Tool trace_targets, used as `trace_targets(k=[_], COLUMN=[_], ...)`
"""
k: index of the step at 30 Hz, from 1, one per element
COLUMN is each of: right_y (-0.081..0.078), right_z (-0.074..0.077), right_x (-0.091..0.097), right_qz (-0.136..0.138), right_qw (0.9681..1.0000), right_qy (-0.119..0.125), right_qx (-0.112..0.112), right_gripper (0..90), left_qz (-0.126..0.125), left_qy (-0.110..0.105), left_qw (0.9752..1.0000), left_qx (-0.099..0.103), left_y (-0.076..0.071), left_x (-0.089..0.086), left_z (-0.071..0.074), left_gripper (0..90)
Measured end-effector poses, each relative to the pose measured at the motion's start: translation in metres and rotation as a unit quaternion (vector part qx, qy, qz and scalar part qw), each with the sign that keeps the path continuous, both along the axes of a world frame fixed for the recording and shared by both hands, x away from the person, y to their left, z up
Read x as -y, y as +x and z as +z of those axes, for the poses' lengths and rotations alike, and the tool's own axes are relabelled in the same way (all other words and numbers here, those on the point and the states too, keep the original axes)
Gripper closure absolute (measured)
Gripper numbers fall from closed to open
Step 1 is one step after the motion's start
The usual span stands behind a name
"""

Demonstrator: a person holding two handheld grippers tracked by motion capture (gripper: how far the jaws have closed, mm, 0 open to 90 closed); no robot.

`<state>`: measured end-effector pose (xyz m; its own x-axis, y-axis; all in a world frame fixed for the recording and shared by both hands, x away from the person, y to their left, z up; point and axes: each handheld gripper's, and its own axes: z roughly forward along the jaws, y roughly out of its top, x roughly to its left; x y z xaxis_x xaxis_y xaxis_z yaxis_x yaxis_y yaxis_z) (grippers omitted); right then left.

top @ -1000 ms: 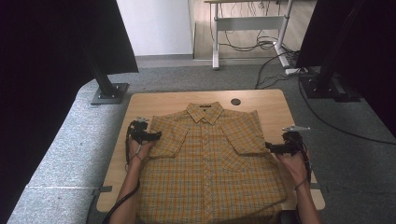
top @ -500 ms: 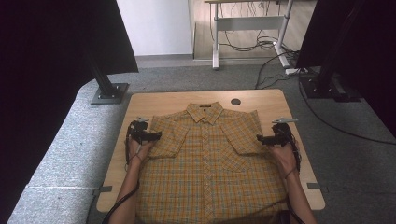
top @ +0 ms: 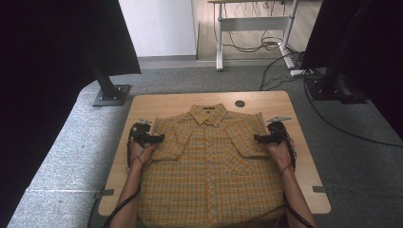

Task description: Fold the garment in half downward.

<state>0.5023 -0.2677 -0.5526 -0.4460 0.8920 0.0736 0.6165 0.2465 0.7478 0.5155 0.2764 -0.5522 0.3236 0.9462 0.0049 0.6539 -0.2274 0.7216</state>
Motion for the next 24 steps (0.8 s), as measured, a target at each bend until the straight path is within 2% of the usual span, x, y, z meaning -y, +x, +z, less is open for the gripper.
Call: trace_targets(k=[4, 9, 14, 17, 20, 24], right_y=[0.004, 0.007, 0.001, -0.002, -0.004, -0.006], right_z=[-0.003, -0.006, -0.006, -0.005, -0.003, 0.000], right_x=[-0.005, -0.009, -0.011, -0.013, -0.015, -0.020], right_qz=[-0.001, -0.007, -0.006, -0.001, 0.007, 0.022], right_qw=[0.9999, 0.9997, 0.9997, 0.9998, 0.9998, 0.9997], right_qy=[-0.011, -0.021, -0.017, -0.013, -0.013, -0.012], right_qx=[0.000, 0.002, 0.013, 0.017, 0.015, 0.004], right_gripper=[10.9, 12.2, 22.0, 31.8, 44.1, 63.6], left_qz=[-0.011, -0.011, -0.014, -0.025, -0.042, -0.048], left_qy=[0.001, 0.001, -0.001, -0.006, -0.012, -0.017], left_qw=[0.9999, 0.9999, 0.9999, 0.9995, 0.9987, 0.9982], left_qx=[-0.001, -0.001, 0.005, 0.017, 0.028, 0.032], left_y=[-0.001, -0.002, -0.004, -0.009, -0.014, -0.019], left_x=[-0.001, -0.001, 0.000, 0.002, 0.005, 0.008], left_z=[0.000, 0.000, 0.000, 0.001, 0.002, 0.002], left_gripper=[1.2, 1.4, 4.7, 13.6, 32.5, 44.8])
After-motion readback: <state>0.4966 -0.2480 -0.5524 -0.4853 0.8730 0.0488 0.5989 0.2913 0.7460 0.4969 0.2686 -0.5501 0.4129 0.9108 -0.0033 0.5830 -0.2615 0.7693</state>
